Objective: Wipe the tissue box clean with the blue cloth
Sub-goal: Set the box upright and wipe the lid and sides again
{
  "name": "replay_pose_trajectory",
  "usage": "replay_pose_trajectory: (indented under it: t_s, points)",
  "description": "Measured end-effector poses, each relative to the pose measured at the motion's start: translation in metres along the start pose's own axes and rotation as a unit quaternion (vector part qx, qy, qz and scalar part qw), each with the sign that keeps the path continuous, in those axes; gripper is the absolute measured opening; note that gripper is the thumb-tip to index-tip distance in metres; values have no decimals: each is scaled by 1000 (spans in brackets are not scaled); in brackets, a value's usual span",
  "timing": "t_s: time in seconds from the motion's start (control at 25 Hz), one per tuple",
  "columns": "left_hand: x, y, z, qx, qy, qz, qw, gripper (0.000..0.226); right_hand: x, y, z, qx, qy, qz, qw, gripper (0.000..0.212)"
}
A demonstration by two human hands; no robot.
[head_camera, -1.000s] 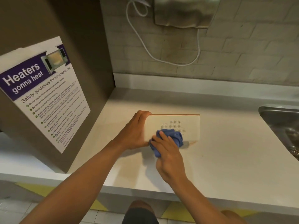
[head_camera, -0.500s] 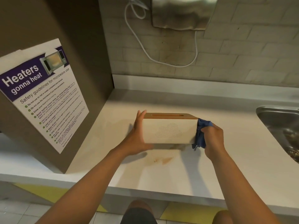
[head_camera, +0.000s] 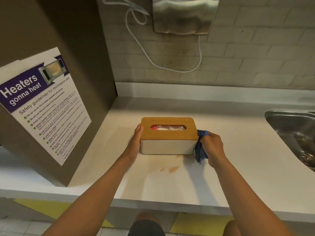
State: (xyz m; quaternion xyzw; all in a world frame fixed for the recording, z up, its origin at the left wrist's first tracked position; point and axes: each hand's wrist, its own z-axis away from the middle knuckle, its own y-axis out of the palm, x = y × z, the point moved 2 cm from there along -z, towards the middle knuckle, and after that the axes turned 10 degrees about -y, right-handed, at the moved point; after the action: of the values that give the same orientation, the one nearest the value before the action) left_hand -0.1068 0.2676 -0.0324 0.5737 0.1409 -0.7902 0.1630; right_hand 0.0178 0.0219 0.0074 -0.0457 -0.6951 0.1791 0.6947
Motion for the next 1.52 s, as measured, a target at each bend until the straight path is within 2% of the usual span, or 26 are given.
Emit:
replay_pose_trajectory:
  t_s: [0.16, 0.52, 0.72, 0.84, 0.92, 1.08, 1.2, 1.32, 1.4, 1.44, 1.52]
  points:
    - [-5, 3, -6, 9, 4, -15, 1000, 51, 0, -4, 0, -13, -7, 11, 1000, 29]
    - [-3, 7, -8, -3, 8, -5, 1000, 65, -6, -7, -4, -13, -22, 18, 1000, 28]
    - [-4, 7, -5, -1, 5, -11, 1000, 64, -6, -7, -5, -4, -29, 12, 1000, 29]
    - [-5, 10, -3, -8, 3, -7, 1000, 55, -9, -8, -6, 6, -37, 11, 999, 31]
    - [-3, 10, -2, -21, -10, 3, 1000, 55, -11, -11, -6, 18, -50, 4, 999, 30]
    - [3, 3, -3, -79, -15, 17, 997, 72, -17, -23, -10, 21, -48, -21, 998, 24]
    - [1, 7, 4, -132, 6, -8, 991, 57, -14, -38, -5, 8, -73, -18, 997, 26]
    - [-6, 15, 13, -206, 57, -88, 973, 45, -13, -49, -5, -10, -145, -4, 989, 37]
    - [-10, 19, 22, -248, 109, -177, 946, 43, -18, -56, -12, -8, -226, 61, 972, 36]
    - [-12, 23, 28, -259, 151, -229, 926, 43, -20, -61, -17, -6, -276, 112, 955, 33]
    - [-11, 34, 37, -244, 242, -345, 874, 45, -23, -68, -27, -15, -382, 224, 897, 27]
